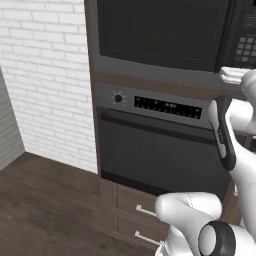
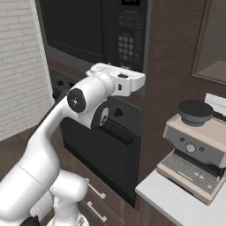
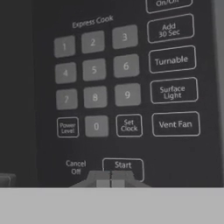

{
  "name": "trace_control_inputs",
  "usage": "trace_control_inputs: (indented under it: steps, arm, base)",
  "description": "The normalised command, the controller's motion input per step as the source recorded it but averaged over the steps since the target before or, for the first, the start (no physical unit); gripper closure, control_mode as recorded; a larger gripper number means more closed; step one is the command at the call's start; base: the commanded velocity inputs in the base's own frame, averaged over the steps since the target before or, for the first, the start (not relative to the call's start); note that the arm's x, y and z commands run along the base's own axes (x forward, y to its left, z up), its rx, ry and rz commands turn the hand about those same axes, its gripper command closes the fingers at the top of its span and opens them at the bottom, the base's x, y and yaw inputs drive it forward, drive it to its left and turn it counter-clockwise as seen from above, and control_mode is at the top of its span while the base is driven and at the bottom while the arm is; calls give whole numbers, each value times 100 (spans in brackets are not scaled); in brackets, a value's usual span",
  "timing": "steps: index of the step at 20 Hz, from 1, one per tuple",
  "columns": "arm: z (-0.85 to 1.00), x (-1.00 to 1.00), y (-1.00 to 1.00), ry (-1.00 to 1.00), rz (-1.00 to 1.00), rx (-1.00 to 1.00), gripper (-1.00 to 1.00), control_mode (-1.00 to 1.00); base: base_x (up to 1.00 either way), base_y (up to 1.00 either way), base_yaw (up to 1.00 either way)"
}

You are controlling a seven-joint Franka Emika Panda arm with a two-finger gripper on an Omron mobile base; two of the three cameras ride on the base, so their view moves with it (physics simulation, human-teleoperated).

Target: Pick the mushroom from the sink and place it in the bowl. Then pick the bowl and place it in the microwave. Then close the microwave door and press the start button.

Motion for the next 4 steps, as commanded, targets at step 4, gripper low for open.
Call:
trace_control_inputs:
  steps: [4]
  arm:
    - [0, -18, 7, -3, 0, 0, 100, -100]
  base:
    - [0, 0, 0]
